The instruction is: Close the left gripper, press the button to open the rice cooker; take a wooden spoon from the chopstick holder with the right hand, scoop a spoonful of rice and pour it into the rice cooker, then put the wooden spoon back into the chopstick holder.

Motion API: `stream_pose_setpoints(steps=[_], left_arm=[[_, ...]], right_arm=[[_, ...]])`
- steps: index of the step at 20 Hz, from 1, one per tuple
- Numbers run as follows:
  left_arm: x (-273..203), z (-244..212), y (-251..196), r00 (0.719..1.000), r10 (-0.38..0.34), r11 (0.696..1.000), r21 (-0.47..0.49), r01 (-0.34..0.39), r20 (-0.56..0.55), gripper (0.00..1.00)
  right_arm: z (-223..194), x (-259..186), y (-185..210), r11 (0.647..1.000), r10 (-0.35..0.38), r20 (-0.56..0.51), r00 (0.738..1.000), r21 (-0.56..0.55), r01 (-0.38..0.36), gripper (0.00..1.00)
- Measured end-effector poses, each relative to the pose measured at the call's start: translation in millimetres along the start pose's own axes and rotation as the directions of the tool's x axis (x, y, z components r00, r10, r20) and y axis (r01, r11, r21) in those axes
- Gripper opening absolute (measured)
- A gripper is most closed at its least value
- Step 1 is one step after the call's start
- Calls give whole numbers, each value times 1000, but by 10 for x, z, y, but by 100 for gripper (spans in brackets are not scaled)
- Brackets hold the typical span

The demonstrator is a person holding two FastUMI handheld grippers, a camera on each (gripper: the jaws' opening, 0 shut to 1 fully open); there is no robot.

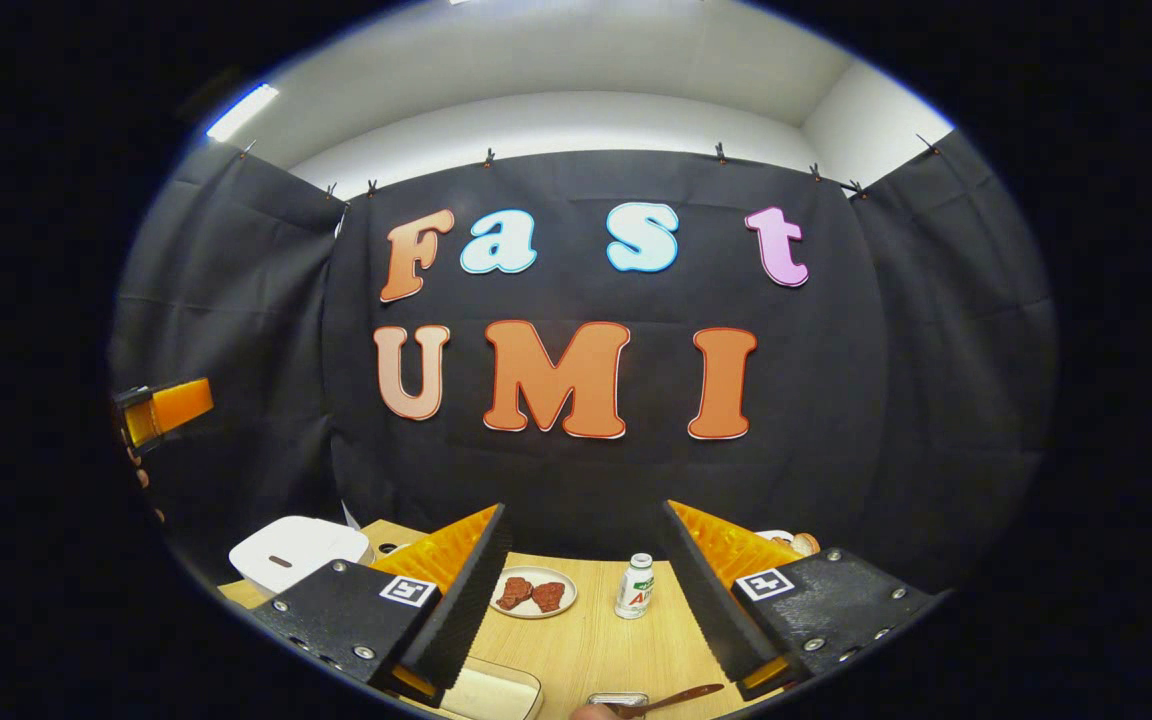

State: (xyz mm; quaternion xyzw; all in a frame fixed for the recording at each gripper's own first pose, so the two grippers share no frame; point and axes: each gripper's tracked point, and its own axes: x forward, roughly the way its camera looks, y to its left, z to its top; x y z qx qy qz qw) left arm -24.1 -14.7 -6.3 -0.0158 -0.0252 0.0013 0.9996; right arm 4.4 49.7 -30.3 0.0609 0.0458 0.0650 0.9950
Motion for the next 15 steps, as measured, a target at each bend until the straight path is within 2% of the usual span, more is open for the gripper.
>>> stream_pose_setpoints(steps=[4, 6, 7, 9, 15], left_arm=[[-81, -69, -55, 1000, -15, 999, 36, 16, -9, 95], [-67, -90, -13, 1000, -4, 999, 43, 5, -16, 95], [-56, -110, -10, 1000, -4, 999, 44, 4, -21, 95], [-47, -153, 24, 1000, 6, 999, 52, -5, -29, 95], [6, -209, 177, 998, 38, 996, 81, -34, -42, 96]], right_arm=[[28, -76, 18, 1000, 2, 62, 998, 8, -3, 93], [-89, -53, -1, 1000, -11, 42, 999, 21, 10, 93], [-122, -45, 48, 999, -6, 33, 999, 34, 5, 97], [-44, -55, 55, 999, -12, 55, 998, 41, 9, 93], [112, -67, 187, 1000, -9, 114, 993, -11, 11, 93]])
